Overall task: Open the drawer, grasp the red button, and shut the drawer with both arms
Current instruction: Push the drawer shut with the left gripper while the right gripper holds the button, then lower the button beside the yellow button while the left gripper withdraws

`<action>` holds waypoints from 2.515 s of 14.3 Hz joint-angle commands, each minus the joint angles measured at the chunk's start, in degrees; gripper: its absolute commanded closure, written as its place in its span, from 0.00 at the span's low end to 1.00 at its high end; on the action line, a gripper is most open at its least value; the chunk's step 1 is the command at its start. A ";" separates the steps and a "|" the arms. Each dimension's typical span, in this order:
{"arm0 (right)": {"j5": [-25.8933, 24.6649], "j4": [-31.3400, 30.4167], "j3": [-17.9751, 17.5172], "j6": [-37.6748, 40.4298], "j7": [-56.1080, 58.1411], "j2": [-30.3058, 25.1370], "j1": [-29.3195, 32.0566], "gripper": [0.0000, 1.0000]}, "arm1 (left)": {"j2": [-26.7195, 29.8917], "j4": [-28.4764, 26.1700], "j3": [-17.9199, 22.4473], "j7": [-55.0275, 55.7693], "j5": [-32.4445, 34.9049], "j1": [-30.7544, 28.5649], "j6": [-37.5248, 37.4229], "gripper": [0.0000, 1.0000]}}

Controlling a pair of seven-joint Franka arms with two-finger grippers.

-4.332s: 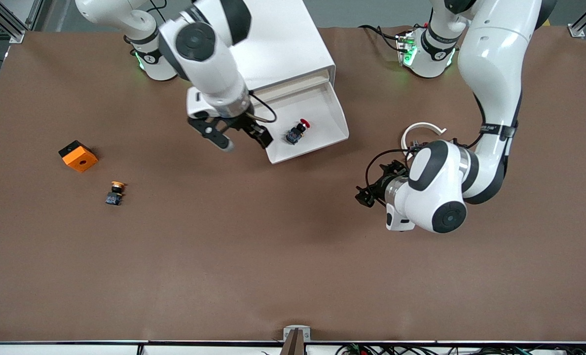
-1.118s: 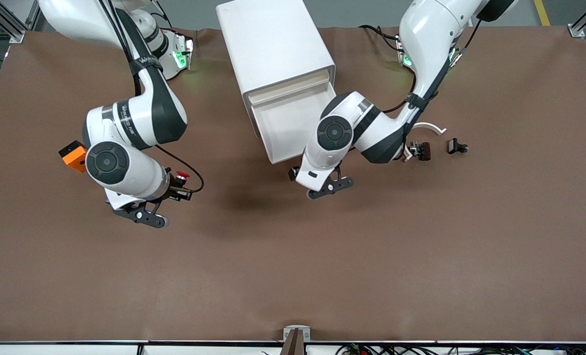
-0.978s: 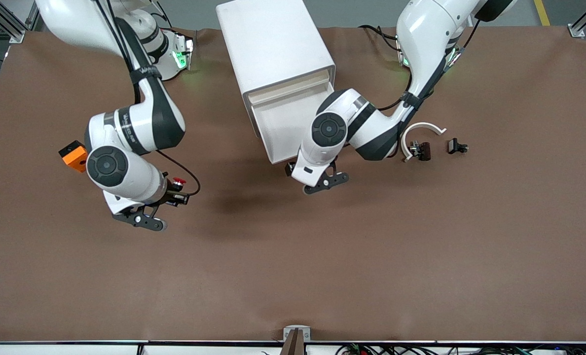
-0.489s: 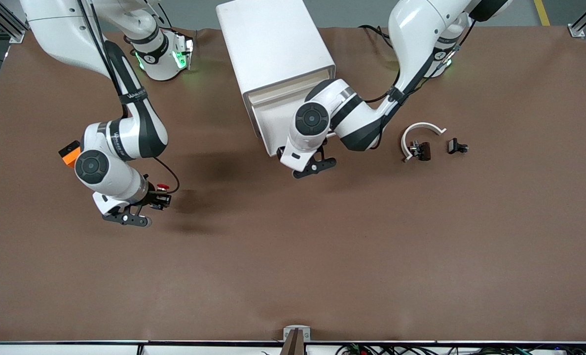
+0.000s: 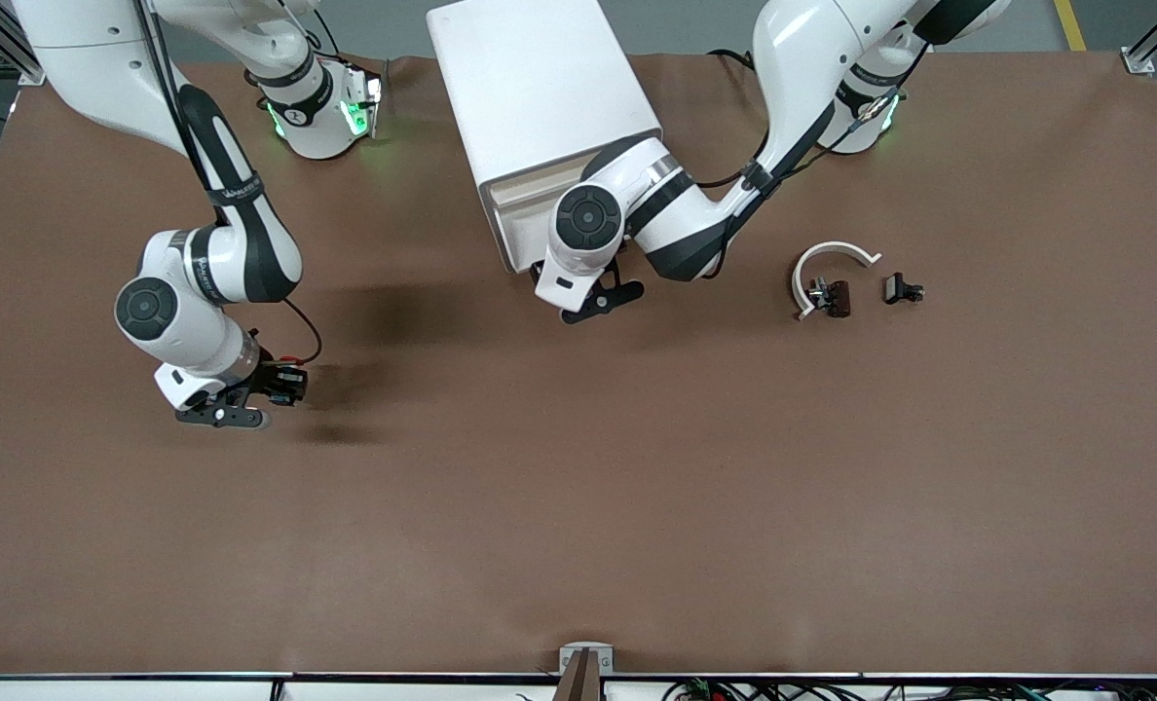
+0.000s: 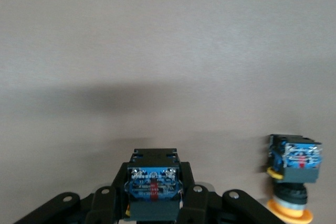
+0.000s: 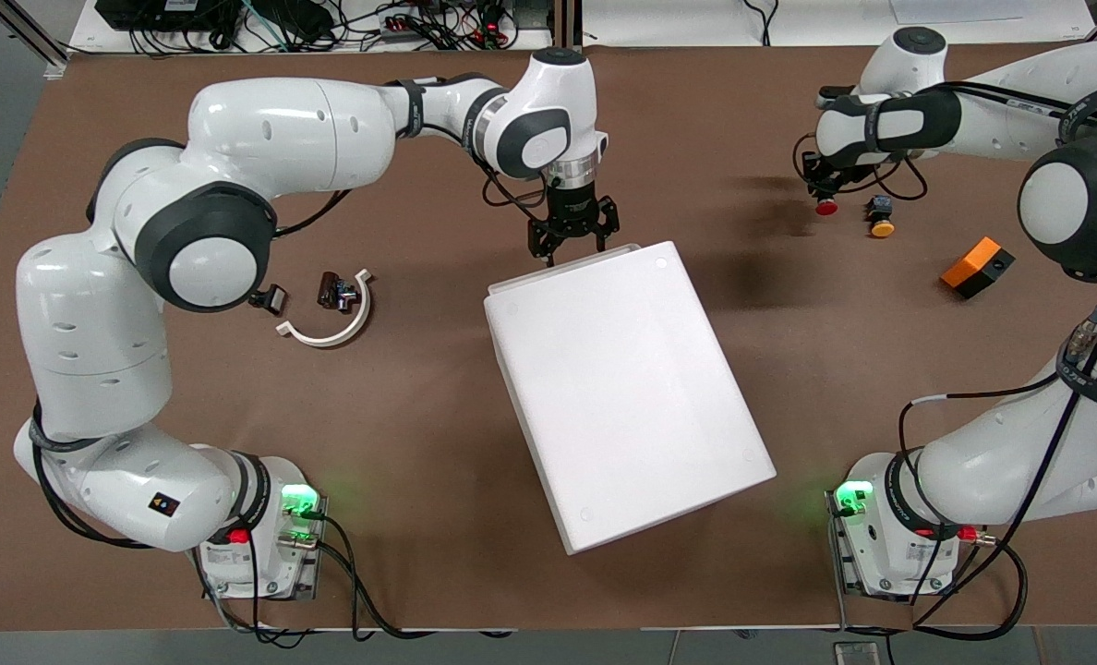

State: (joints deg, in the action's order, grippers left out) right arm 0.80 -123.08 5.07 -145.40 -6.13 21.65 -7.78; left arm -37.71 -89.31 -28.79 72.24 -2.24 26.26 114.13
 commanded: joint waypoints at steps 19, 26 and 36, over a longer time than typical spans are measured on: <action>6.67 1.53 -1.29 -2.61 1.03 5.50 4.89 1.00 | 1.40 5.55 0.14 2.73 -4.62 -10.32 -6.01 0.00; 6.67 3.02 -1.29 -2.52 1.21 7.00 4.80 1.00 | 10.45 5.29 -0.13 -9.01 2.15 -23.34 -17.60 0.00; 6.23 6.53 -1.37 5.01 1.56 3.58 4.53 0.00 | 34.16 -5.41 26.66 -58.06 -1.54 -19.58 -31.51 0.00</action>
State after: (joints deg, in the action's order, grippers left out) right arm 6.68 -118.13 4.17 -145.02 -5.20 27.54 -3.84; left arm -13.04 -85.52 -7.79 20.64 -2.62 3.96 81.63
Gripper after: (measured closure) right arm 0.000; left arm 0.000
